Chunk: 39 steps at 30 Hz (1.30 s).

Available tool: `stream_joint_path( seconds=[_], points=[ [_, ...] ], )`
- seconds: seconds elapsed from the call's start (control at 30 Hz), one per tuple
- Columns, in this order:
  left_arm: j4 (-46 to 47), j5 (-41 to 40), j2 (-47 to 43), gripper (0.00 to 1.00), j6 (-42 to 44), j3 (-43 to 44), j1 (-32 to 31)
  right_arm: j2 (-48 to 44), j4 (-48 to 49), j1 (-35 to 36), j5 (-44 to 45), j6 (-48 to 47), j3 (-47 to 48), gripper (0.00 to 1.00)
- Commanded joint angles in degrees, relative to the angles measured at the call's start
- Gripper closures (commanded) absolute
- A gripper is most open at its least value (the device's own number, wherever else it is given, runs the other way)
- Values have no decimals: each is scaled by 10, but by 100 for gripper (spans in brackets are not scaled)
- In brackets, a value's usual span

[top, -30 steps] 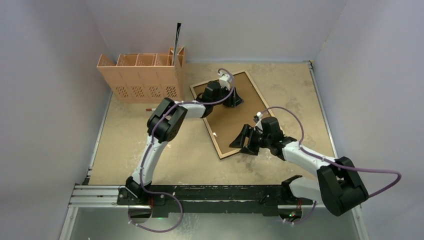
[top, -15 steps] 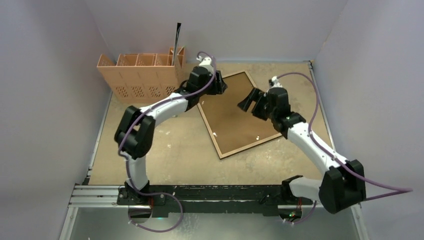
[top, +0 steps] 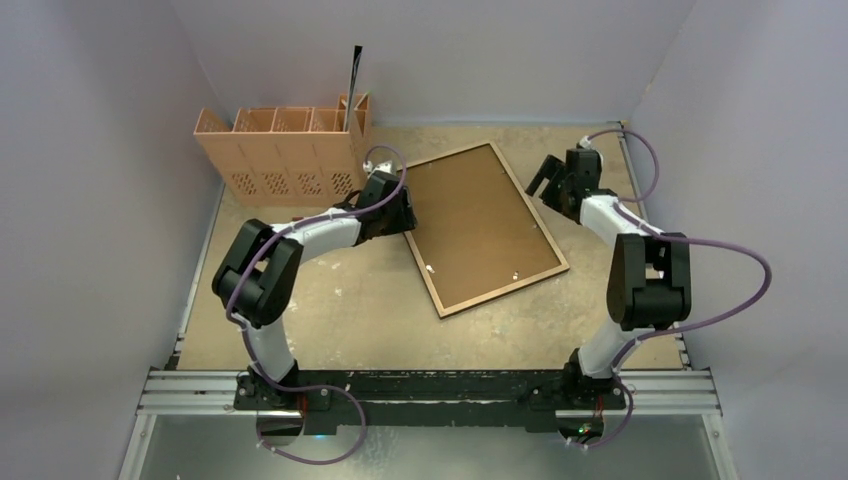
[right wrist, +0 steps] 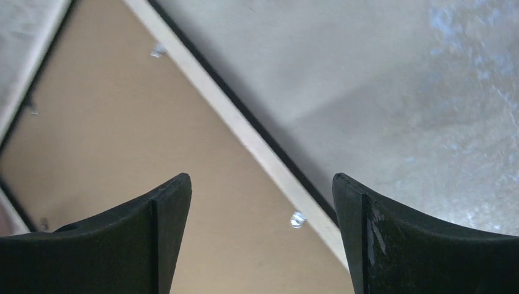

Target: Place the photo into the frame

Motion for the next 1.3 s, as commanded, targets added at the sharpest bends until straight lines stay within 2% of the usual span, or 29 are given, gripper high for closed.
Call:
stream_joint_path(
  seconds=[0.0,0.27,0.37,0.53,0.73,0.87,1.0,1.07,1.17,1.27],
  points=[
    [6,32,9,47,-32,-6,-2,-1,37,-39,-61,6,-41,13],
    [72,111,16,50,-50,-47,-2,-4,57,-40,-142,28,-119,16],
    [80,137,25,52,-47,-45,-2,-51,89,-40,-195,47,-177,18],
    [98,195,36,58,-47,-52,-5,-139,88,-40,-238,72,-256,19],
    [106,224,36,59,-45,-64,-18,-241,34,-40,-214,87,-311,19],
    [96,189,22,60,-45,-79,-20,-300,34,-40,-86,121,-330,18],
    [68,115,-13,55,-35,-93,-18,-316,38,-39,-14,93,-279,18],
    [65,96,-38,52,-30,-104,-16,-303,38,-38,-30,82,-253,19],
    [80,95,-61,50,-28,-126,-14,-278,67,-22,-117,70,-242,23],
    [93,98,-82,52,-34,-152,-12,-247,117,41,-198,83,-255,31]
  ],
)
